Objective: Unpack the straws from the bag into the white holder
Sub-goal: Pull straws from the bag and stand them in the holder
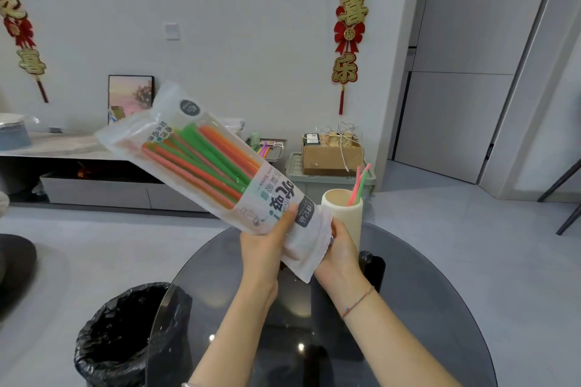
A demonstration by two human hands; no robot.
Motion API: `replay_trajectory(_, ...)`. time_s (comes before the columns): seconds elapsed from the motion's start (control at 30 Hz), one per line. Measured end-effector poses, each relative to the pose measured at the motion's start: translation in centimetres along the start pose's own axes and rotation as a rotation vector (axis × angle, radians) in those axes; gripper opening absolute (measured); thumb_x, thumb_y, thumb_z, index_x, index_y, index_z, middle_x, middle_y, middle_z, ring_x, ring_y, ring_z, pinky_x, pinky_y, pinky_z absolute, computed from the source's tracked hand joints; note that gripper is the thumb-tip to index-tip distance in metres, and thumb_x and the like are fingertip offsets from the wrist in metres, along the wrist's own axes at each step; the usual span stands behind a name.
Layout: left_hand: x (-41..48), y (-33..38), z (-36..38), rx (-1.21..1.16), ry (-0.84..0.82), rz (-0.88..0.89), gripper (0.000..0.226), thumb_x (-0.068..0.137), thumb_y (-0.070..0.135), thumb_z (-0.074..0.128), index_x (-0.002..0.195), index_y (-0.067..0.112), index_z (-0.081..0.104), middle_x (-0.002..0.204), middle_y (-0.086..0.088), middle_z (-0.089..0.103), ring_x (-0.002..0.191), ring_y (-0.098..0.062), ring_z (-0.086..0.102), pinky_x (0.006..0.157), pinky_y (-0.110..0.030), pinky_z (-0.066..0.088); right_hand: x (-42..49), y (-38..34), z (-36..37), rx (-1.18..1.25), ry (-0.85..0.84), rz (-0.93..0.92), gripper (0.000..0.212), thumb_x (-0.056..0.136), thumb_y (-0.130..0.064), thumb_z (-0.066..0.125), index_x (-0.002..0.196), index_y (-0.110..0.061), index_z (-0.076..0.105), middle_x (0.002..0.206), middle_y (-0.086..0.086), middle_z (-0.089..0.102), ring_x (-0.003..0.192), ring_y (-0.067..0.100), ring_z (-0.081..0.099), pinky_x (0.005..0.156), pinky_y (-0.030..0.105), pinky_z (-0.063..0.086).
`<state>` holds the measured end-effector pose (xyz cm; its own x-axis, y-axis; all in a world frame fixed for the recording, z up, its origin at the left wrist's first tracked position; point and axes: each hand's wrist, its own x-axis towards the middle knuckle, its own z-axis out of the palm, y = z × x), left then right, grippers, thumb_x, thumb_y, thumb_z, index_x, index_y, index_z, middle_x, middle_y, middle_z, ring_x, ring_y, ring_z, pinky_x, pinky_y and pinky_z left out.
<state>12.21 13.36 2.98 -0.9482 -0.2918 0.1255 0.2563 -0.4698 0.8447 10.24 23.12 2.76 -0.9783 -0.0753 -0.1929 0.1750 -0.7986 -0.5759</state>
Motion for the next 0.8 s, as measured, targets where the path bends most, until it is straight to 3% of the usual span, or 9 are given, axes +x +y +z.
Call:
replay_trajectory(0.03, -0.1, -0.1, 0.1, 0.012, -0.006, 0.002, 0.044, 0.062, 0.023, 0.084, 0.102, 0.017, 0.068, 0.1, 0.003, 0.076, 0.093, -0.01, 0.071, 0.072, -0.021, 0.057, 0.0, 0.1, 0.0, -0.062, 0.039, -0.024, 0.026, 0.097, -0.027, 0.042, 0.091, -0.01, 0.061, 0.088, 0.014, 0.068, 0.075, 0.027, 0.066, 0.078, 0.041, 0.051)
replay_trajectory(0.17, 0.1, 0.0, -0.2, -0.058, 0.143, -0.044, 0.035, 0.072, 0.017, 0.079, 0.104, 0.016, 0.067, 0.105, -0.001, 0.074, 0.098, -0.015, 0.07, 0.08, -0.031, 0.057, 0.1, 1.1, -0.4, -0.239, 0.062, -0.147, 0.022, 0.094, -0.025, 0.049, 0.098, -0.009, 0.064, 0.093, 0.012, 0.068, 0.085, 0.026, 0.064, 0.072, 0.035, 0.052)
replay_trajectory(0.27, 0.4, 0.4, -1.0, -0.184, 0.208, -0.127, 0.041, 0.076, 0.019, 0.077, 0.114, 0.013, 0.064, 0.109, -0.006, 0.072, 0.101, -0.022, 0.069, 0.091, -0.042, 0.054, 0.0, 1.0, -1.0, -0.704, 0.071, -0.453, 0.023, 0.095, -0.027, 0.048, 0.079, -0.014, 0.059, 0.073, -0.003, 0.062, 0.071, 0.006, 0.059, 0.064, 0.022, 0.045)
replay_trajectory(0.4, 0.6, 0.5, -1.8, -0.251, 0.207, -0.219, 0.041, 0.083, 0.019, 0.069, 0.122, 0.016, 0.057, 0.115, -0.009, 0.069, 0.104, -0.026, 0.066, 0.095, -0.047, 0.05, 0.1, -0.3, -1.3, -0.955, -0.02, -0.585, 0.02, 0.092, -0.026, 0.055, 0.077, -0.013, 0.055, 0.069, -0.006, 0.062, 0.06, -0.007, 0.058, 0.057, 0.011, 0.043)
replay_trajectory(0.53, 0.8, 0.5, -2.2, -0.345, 0.201, -0.313, 0.047, 0.087, 0.017, 0.064, 0.132, 0.015, 0.051, 0.124, -0.013, 0.065, 0.112, -0.031, 0.062, 0.099, -0.053, 0.046, 0.3, -1.1, -1.7, -1.043, -0.101, -0.626, 0.017, 0.091, -0.026, 0.057, 0.079, -0.013, 0.056, 0.076, 0.001, 0.066, 0.062, -0.009, 0.061, 0.054, 0.006, 0.044)
replay_trajectory(0.63, 0.9, 0.7, -2.4, -0.388, 0.224, -0.334, 0.048, 0.087, 0.016, 0.064, 0.132, 0.015, 0.049, 0.125, -0.013, 0.063, 0.113, -0.031, 0.061, 0.1, -0.053, 0.045, 0.3, -2.0, -1.6, -1.019, -0.063, -0.638, 0.018, 0.092, -0.026, 0.057, 0.079, -0.014, 0.057, 0.071, -0.007, 0.068, 0.063, -0.003, 0.065, 0.053, 0.007, 0.046)
replay_trajectory(0.73, 1.2, 1.0, -2.9, -0.452, 0.217, -0.315, 0.044, 0.09, 0.013, 0.061, 0.132, 0.015, 0.049, 0.129, -0.012, 0.062, 0.116, -0.03, 0.06, 0.102, -0.052, 0.044, 0.4, -3.3, -1.9, -0.884, 0.048, -0.592, 0.016, 0.091, -0.025, 0.057, 0.077, -0.018, 0.062, 0.05, -0.012, 0.053, 0.042, 0.003, 0.048, 0.042, 0.011, 0.038)
replay_trajectory(0.8, 1.3, 1.1, -3.0, -0.486, 0.215, -0.319, 0.047, 0.091, 0.014, 0.06, 0.136, 0.014, 0.047, 0.13, -0.011, 0.061, 0.116, -0.028, 0.06, 0.101, -0.05, 0.044, 0.3, -3.7, -2.1, -0.738, 0.117, -0.577, 0.015, 0.091, -0.028, 0.057, 0.079, -0.021, 0.063, 0.051, -0.009, 0.047, 0.043, 0.004, 0.04, 0.041, 0.014, 0.034)
